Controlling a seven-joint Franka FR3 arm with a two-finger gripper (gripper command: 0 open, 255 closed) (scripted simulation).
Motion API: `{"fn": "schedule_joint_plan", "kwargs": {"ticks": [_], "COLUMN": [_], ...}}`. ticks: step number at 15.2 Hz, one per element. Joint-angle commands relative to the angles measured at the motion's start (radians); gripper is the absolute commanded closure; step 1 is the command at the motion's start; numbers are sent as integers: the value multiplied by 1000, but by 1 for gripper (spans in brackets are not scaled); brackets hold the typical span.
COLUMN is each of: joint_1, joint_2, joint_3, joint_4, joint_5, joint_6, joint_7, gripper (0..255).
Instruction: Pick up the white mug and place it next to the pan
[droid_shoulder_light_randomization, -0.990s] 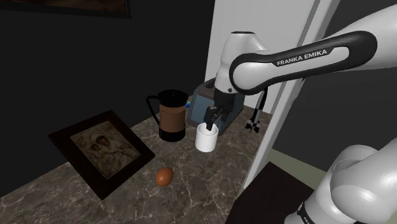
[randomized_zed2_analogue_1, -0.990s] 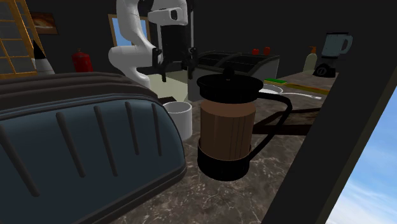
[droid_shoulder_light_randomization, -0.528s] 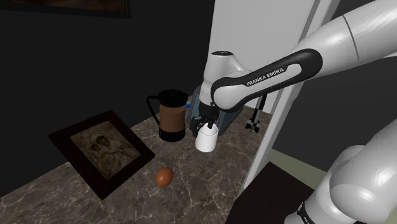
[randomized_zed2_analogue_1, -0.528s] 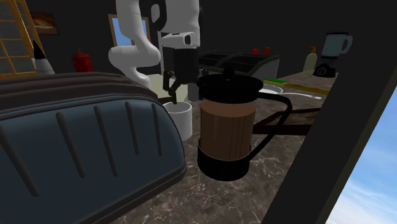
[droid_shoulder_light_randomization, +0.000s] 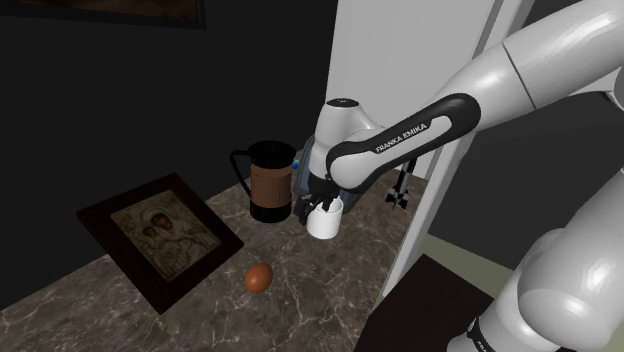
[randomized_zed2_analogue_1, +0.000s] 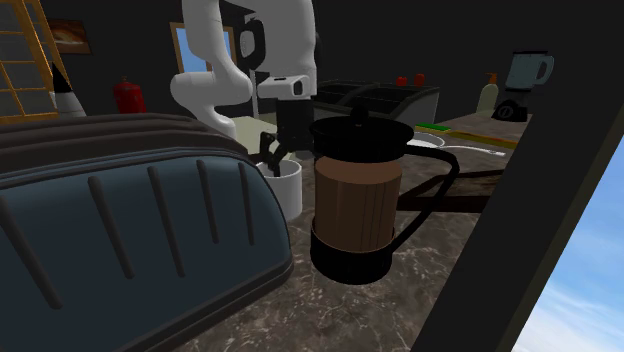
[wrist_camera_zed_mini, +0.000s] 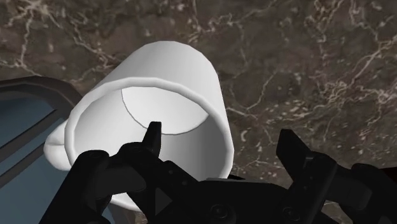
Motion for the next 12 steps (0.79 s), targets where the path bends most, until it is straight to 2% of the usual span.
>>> {"fn": "schedule_joint_plan", "kwargs": {"ticks": [1, 6, 7, 12], "joint_1": [0, 0, 0, 0], "joint_2": [5, 5, 5, 5], "joint_3": [0, 0, 0, 0], "joint_4": [0, 0, 0, 0], "joint_5": [-2, -2, -2, -2], "joint_6": [5, 5, 5, 5], "joint_7": [1, 1, 1, 1], "gripper": [0, 0, 255, 255]}}
